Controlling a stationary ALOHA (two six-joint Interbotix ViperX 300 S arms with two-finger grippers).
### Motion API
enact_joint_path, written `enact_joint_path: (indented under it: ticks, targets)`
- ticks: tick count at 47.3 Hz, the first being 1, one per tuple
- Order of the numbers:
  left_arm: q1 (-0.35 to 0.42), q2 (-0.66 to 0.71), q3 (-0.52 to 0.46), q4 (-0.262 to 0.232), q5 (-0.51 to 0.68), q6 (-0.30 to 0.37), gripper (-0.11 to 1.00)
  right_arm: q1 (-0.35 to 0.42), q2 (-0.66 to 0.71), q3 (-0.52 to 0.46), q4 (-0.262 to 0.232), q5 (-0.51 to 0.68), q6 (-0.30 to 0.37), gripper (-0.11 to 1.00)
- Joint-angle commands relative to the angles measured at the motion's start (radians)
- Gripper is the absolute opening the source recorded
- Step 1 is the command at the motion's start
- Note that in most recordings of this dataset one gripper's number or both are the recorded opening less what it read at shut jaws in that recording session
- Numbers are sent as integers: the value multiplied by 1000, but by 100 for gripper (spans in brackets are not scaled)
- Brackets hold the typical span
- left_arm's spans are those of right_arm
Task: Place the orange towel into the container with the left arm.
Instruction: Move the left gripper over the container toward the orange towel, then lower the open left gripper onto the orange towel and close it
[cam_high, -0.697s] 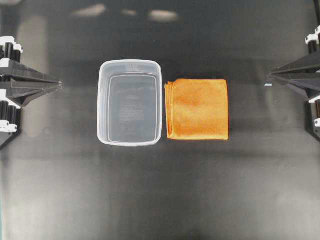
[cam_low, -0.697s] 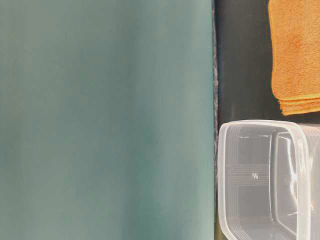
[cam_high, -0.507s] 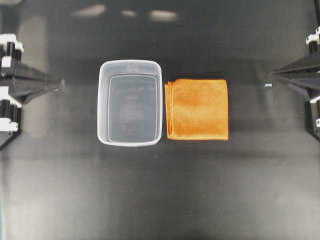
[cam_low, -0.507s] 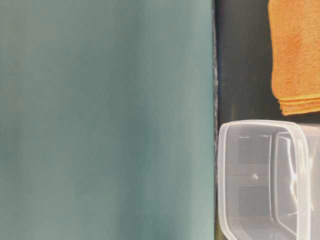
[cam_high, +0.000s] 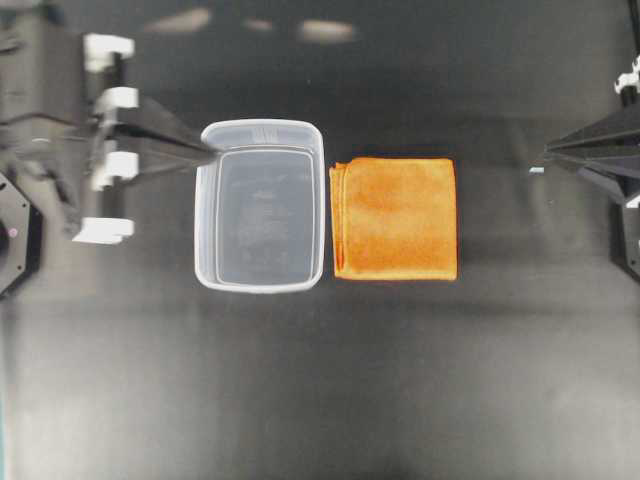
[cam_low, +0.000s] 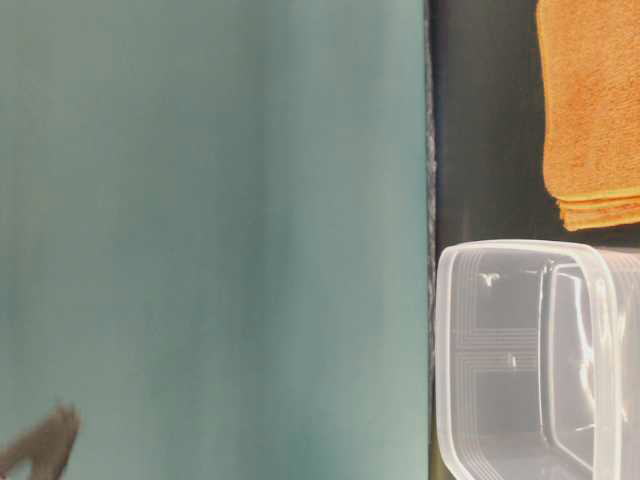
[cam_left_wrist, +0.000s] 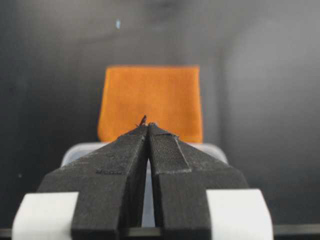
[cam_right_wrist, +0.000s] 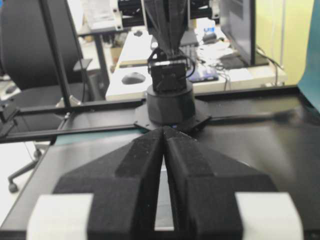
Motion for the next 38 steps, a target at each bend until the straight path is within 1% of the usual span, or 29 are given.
enact_joint_path:
  ticks: [1, 4, 7, 13, 15, 17, 19, 21, 24, 30, 31, 32, 34, 36, 38]
  targets:
    - [-2, 87, -97, 6, 44, 31, 0, -3, 2, -15, 5, 0, 2, 2]
    - [-3, 146, -152, 5, 86, 69, 0, -5, 0, -11, 5, 9, 2, 8]
    - [-3, 190, -199, 6, 123, 95, 0, -5, -3, -9, 5, 20, 2, 19]
    - [-3, 276, -293, 5, 179, 123, 0, -2, -17, -8, 5, 51, 11, 50]
    - [0, 302, -321, 5, 196, 124, 0, -2, -21, -8, 5, 58, 14, 63]
    - [2, 336, -356, 5, 225, 124, 0, -2, -26, -9, 5, 61, 15, 72]
    - [3, 364, -382, 5, 253, 124, 0, -2, -32, -11, 5, 63, 17, 78]
    - [3, 388, -410, 5, 278, 124, 0, -2, -40, -11, 5, 63, 15, 80]
    - [-2, 426, -454, 5, 304, 124, 0, -2, -54, -11, 5, 66, 15, 79]
    - [-6, 517, -537, 6, 321, 123, 1, -2, -81, -5, 5, 72, 15, 78]
    - [-6, 529, -548, 6, 322, 120, 2, -2, -86, -3, 5, 74, 15, 78]
    - [-8, 541, -558, 6, 324, 117, 4, -2, -89, -2, 5, 77, 15, 78]
    - [-6, 569, -577, 5, 328, 112, 12, -2, -97, -2, 5, 81, 15, 78]
    - [-8, 594, -594, 5, 337, 110, 22, -2, -103, -2, 5, 80, 15, 78]
    - [-8, 618, -612, 6, 342, 110, 35, -2, -110, -3, 5, 78, 15, 78]
